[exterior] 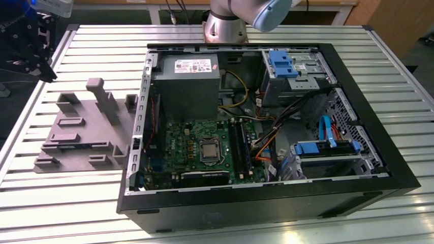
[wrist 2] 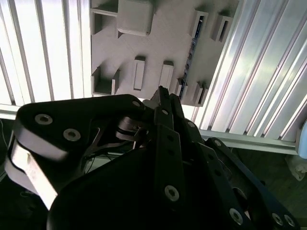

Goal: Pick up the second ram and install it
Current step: 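Pick up the second ram and move it above second insertion slot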

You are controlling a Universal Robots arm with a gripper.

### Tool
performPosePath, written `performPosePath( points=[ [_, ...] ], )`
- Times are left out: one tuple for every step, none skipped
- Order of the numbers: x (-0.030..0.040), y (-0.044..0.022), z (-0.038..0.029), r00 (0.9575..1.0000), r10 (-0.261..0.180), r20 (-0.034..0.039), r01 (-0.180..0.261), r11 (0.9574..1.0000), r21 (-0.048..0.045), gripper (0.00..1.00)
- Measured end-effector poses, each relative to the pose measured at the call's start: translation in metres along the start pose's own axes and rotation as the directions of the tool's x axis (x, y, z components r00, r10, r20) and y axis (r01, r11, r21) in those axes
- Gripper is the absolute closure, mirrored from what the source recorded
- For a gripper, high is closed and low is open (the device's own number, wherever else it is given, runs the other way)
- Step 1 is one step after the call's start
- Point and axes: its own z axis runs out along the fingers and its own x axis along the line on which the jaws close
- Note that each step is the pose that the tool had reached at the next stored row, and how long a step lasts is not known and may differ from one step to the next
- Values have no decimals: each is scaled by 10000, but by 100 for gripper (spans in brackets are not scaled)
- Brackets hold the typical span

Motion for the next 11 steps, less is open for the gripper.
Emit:
performPosePath(
  points=[
    [0,0,0,10000,-1,0,1,10000,0,82],
    [0,0,0,10000,-1,0,1,10000,0,82],
    [0,0,0,10000,-1,0,1,10000,0,82],
    [0,0,0,10000,-1,0,1,10000,0,82],
    [0,0,0,10000,-2,0,2,10000,0,82],
    [0,0,0,10000,-2,0,2,10000,0,82],
    [0,0,0,10000,-2,0,2,10000,0,81],
    [0,0,0,10000,-3,0,3,10000,0,81],
    [0,0,0,10000,-3,0,3,10000,1,75],
    [0,0,0,10000,-4,0,4,10000,0,75],
    [0,0,0,10000,-4,0,4,10000,0,75]
  ],
)
